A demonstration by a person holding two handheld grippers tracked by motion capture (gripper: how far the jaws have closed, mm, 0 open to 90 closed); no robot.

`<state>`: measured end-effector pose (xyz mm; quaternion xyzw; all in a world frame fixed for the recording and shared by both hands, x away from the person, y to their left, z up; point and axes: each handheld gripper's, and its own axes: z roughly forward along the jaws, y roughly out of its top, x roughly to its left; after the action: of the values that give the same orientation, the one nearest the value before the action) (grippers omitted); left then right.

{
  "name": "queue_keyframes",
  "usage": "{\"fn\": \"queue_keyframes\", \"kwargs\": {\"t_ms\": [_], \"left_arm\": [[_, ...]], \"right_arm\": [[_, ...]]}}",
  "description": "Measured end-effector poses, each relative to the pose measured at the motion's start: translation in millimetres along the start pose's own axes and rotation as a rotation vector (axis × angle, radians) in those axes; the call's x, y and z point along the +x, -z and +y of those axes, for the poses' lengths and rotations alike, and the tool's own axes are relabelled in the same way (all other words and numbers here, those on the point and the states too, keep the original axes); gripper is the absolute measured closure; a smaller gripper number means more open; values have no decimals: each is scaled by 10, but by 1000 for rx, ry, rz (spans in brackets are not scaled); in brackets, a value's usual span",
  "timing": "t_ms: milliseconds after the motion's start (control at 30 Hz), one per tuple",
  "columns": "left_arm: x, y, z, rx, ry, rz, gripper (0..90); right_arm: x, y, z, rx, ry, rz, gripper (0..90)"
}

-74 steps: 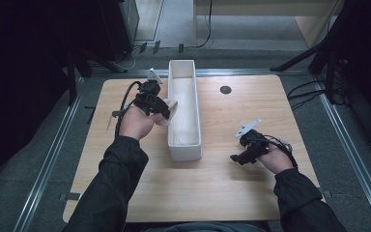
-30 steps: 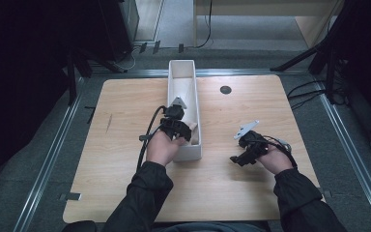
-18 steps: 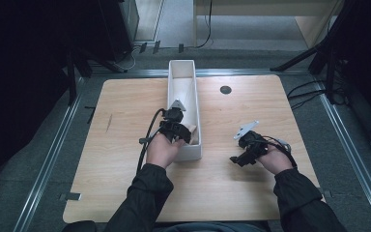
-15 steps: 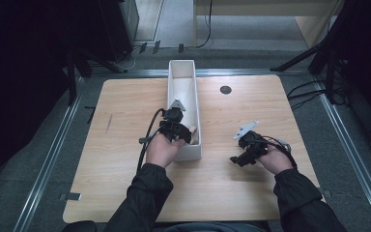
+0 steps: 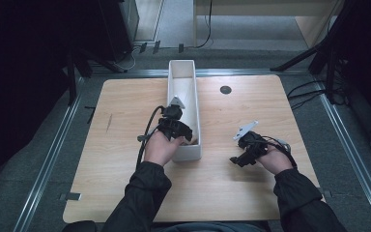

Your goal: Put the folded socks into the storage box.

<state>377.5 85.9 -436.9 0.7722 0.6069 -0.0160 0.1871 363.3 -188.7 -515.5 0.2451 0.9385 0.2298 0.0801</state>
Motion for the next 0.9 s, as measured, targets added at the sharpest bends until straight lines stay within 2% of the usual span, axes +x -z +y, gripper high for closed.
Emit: {"fn": "queue_keyframes", "kwargs": {"t_ms": [100,200,300,367,467,600,900], "left_arm": [[-30,95,25,-15,-12,-5,478],[-47,107,21,-14,-22,-6,544],[-56,72,5,4,-29,-5,629],[-64,31,-16,19,-42,-14,647],[-83,-13,-39,29,-51,-6,699],[-95,-62,-78,23,-57,-3,748],[-85,-178,-103,51,-58,16,780]], "right_arm": [[0,-6,2,0,13,2,188],[4,-7,3,1,12,2,188],[4,-7,2,1,15,1,188],[4,-7,2,2,14,3,188],[7,-8,3,3,16,4,193],[10,-8,5,1,18,6,200],[12,-15,8,6,27,10,204]]}}
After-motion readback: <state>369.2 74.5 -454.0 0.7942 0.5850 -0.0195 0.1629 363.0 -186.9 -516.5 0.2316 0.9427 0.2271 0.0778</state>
